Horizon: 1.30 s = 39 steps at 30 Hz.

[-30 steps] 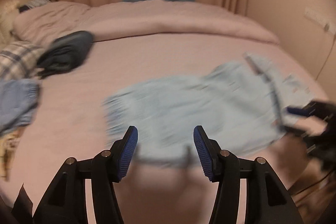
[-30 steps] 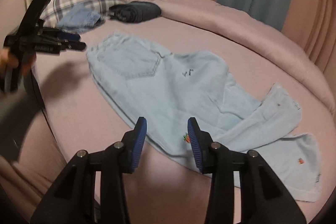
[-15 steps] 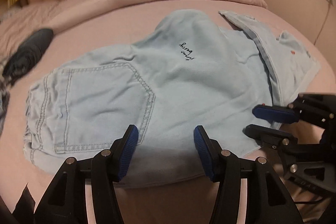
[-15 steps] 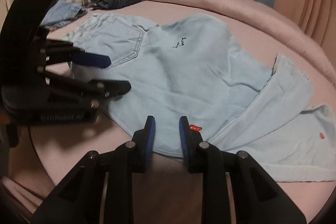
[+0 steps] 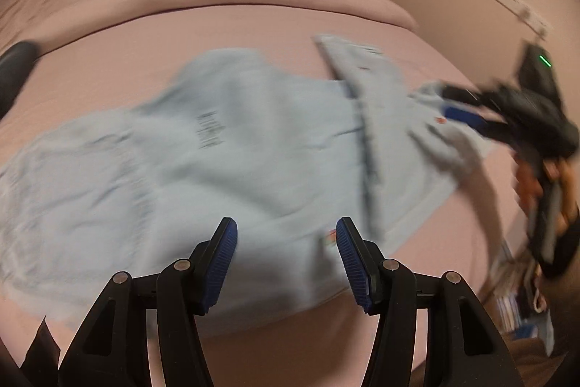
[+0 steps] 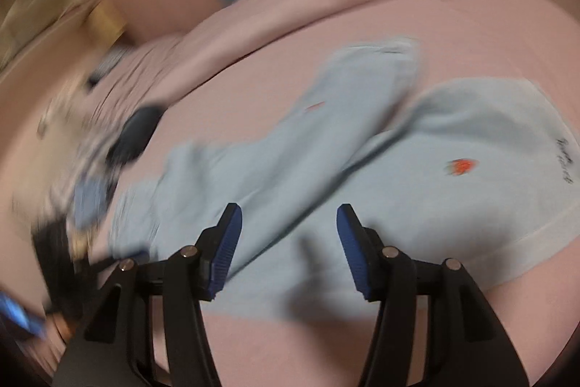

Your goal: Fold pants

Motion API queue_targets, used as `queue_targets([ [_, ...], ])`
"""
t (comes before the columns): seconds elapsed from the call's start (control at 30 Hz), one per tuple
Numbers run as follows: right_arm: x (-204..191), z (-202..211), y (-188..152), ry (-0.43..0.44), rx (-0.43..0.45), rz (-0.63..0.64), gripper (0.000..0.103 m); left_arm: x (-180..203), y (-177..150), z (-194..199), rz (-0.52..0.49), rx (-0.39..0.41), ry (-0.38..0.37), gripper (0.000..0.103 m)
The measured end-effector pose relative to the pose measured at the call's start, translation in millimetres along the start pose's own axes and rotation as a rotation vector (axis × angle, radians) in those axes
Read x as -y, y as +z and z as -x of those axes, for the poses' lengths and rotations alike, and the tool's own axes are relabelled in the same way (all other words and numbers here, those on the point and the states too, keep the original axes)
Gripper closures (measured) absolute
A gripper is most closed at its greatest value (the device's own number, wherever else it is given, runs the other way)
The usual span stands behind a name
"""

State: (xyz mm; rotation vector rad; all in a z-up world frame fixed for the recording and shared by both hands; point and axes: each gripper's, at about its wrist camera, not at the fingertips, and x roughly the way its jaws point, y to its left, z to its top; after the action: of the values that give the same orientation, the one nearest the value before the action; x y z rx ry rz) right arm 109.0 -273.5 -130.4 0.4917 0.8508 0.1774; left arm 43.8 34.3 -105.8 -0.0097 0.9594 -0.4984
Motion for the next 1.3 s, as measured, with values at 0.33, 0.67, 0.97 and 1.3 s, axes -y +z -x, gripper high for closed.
queue_targets([
  [0.33, -40.0, -98.2, 111.1, -0.181, -0.156, 0.109, 0.048, 39.5, 15.6, -35.6, -0.120, -0.030, -0.087, 0.047],
  [0.67, -65.9, -218.8, 133.1, -0.633, -0.353, 0.316, 0.099, 49.6, 9.6, -44.6, -0.180, -0.033, -0.069, 0.047],
  [0.97, -60.0, -40.3, 133.3, -0.212, 0.063, 0.040, 0.098, 39.6, 11.5, -38.7, -0.148, -0.007, -0.058, 0.047],
  [1.3, 84.2, 110.3, -22.7, -0.145, 0.237, -0.358, 0.095, 39.1, 8.4, -40.9, -0.153, -0.032, 0.016, 0.047],
])
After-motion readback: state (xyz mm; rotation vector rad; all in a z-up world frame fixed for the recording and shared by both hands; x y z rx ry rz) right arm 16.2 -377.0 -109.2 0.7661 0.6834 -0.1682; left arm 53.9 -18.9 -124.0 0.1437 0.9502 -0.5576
